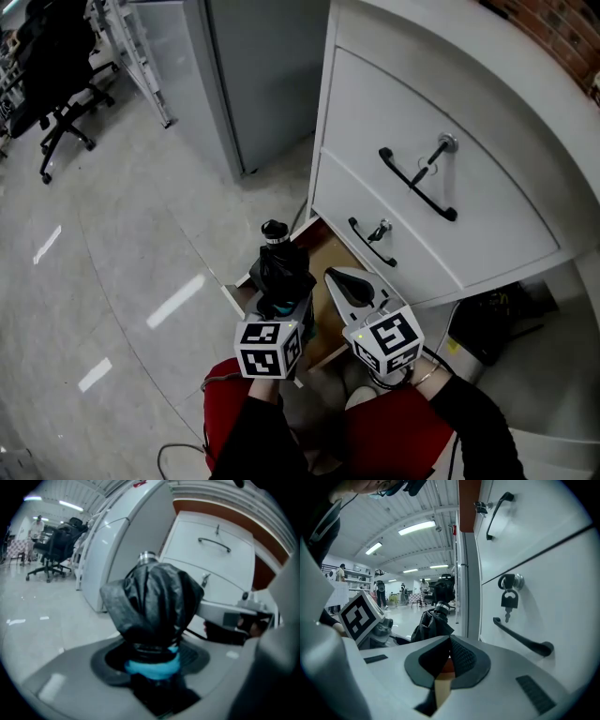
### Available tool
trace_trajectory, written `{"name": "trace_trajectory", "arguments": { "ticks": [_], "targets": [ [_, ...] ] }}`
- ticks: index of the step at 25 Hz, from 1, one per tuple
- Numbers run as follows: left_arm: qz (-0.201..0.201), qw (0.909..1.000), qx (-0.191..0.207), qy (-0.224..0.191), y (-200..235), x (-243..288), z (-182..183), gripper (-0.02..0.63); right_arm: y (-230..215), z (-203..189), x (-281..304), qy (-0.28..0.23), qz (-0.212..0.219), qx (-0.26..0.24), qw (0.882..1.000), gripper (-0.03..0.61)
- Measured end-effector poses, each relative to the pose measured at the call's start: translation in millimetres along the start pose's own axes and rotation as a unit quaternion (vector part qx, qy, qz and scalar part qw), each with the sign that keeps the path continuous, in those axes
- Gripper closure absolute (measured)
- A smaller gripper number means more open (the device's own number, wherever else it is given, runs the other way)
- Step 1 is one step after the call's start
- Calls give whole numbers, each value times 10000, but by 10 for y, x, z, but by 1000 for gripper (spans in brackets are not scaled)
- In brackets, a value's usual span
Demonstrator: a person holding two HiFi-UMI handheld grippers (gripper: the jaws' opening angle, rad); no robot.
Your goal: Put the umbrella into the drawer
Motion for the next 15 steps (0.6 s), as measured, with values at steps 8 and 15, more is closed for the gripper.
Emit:
{"name": "trace_trajectory", "arguments": {
  "ticks": [8, 15],
  "targets": [
    [112, 9988, -141, 448, 69, 238, -242, 365, -96, -438, 53, 717, -406, 254, 9963, 577],
    [250, 9960, -185, 836, 79, 346, -464, 365, -124, -609, 153, 1065, -448, 373, 9926, 577]
  ]
}}
Point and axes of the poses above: the fingertips, and each gripper's own axes: x forward along the fingers, y to its left, z out of its top, the point moved 6 cm from there along -x, backward along the fingers, and after that the axes turned 11 degrees about -y, right-handed, at the moved point
